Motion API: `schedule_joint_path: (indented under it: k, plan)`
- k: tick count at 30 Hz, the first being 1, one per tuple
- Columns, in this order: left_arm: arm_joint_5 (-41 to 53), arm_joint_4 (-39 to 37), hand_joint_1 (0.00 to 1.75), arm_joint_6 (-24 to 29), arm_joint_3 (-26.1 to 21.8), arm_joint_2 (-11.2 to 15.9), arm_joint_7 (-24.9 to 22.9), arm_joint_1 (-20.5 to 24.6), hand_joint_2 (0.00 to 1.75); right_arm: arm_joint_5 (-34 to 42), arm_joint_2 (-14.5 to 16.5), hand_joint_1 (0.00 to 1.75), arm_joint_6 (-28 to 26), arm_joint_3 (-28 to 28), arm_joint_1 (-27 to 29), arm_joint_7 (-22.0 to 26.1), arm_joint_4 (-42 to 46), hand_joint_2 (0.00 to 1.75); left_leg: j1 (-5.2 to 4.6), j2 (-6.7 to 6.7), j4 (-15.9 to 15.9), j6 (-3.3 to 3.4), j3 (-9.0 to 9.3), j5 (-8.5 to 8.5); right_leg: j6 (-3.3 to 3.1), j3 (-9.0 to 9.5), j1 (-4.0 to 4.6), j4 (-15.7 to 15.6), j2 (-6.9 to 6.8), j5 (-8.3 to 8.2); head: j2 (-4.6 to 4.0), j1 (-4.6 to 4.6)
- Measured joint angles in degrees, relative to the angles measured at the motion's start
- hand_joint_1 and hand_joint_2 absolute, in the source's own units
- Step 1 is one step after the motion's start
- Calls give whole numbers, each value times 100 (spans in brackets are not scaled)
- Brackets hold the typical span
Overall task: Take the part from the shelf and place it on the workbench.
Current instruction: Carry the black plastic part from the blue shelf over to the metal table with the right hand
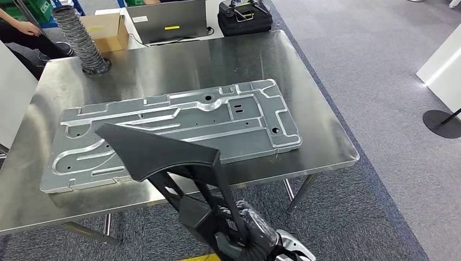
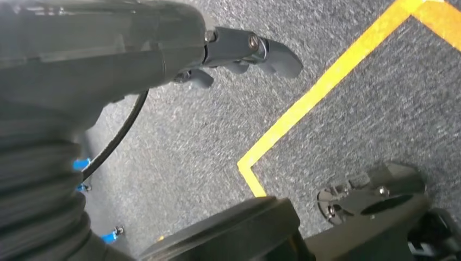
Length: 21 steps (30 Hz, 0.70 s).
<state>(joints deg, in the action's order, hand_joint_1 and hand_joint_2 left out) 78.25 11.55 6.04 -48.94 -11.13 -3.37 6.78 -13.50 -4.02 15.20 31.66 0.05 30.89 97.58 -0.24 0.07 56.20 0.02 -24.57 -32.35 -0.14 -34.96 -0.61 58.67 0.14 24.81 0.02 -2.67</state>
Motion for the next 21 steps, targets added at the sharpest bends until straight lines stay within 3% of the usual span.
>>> schedule_joint_path:
  k: [2, 4, 5, 6, 7, 10, 11, 14, 16, 17, 19, 21]
  plan:
    - [15, 1, 0, -2, 0, 3, 21, 16, 175, 16, -109, 168, -73, -183, -100, -78, 103, 175, 9, 1, 441, -52, -186, -226, -54, 67, -20, -43, -17, 34, 0, 0]
    - [7, 1, 0, -15, 0, 3, 62, 72, 175, 129, -274, 168, -121, -440, -252, -209, 175, 175, 19, 2, 1294, -85, -642, -525, -78, 110, -17, -51, -41, 73, 0, 0]
    - [-5, 1, 0, -25, 0, 3, 80, 105, 175, 226, -377, 168, -113, -610, -336, -287, 192, 175, 24, 3, 1633, -92, -845, -586, -76, 135, -16, -50, -49, 94, 0, 0]
    - [-17, 1, 0, -33, 0, 3, 91, 128, 175, 328, -477, 168, -88, -794, -422, -360, 199, 175, 28, 5, 1795, -94, -967, -536, -69, 169, -16, -49, -52, 117, 0, 0]
    - [-27, 1, 0, -38, -1, 3, 97, 137, 175, 427, -577, 168, -49, -979, -516, -419, 197, 175, 34, 7, 1736, -90, -988, -364, -59, 212, -17, -48, -48, 142, 0, 0]
    - [-33, -1, 0, -42, -6, 3, 97, 97, 175, 707, -917, 168, 107, -1484, -896, -538, 133, 175, 46, 14, 770, -52, -730, 411, 11, 318, -17, -35, -18, 211, 0, 1]
    - [-32, -2, 0, -45, -10, 3, 98, 84, 175, 810, -1056, 168, 164, -1653, -1060, -585, 76, 175, 43, 14, 509, -30, -669, 505, 47, 303, -11, -24, -10, 214, 0, 1]
    - [-26, -3, 0, -57, -17, 1, 109, 85, 175, 1007, -1442, 168, 321, -2092, -1578, -768, -175, 175, 27, -5, 254, 74, -657, 424, 164, 187, -1, -17, -21, 171, 0, 0]
    - [-9, -3, 0, -60, -17, -6, 115, 89, 175, 1002, -1654, 168, 366, -2296, -1946, -894, -383, 175, 34, -21, 210, 150, -643, 445, 225, 114, -17, 112, -33, 240, 0, 1]
    - [5, -3, 0, -62, -17, -10, 117, 88, 175, 951, -1761, 168, 366, -2377, -2171, -958, -513, 175, 38, -23, 192, 184, -627, 454, 250, -5, -22, 350, -32, 352, 0, 1]
    - [32, -3, 0, -63, -17, -13, 124, 87, 175, 781, -1968, 168, 352, -2464, -2652, -1050, -812, 175, 20, -20, 189, 227, -612, 448, 275, -428, -25, 1122, -30, 637, 0, 1]
    - [48, -3, 0, -64, -17, -14, 130, 83, 175, 604, -2158, 168, 343, -2485, -3064, -1087, -1157, 175, -5, -25, 192, 258, -584, 425, 272, -804, -18, 1695, -28, 709, 0, 1]
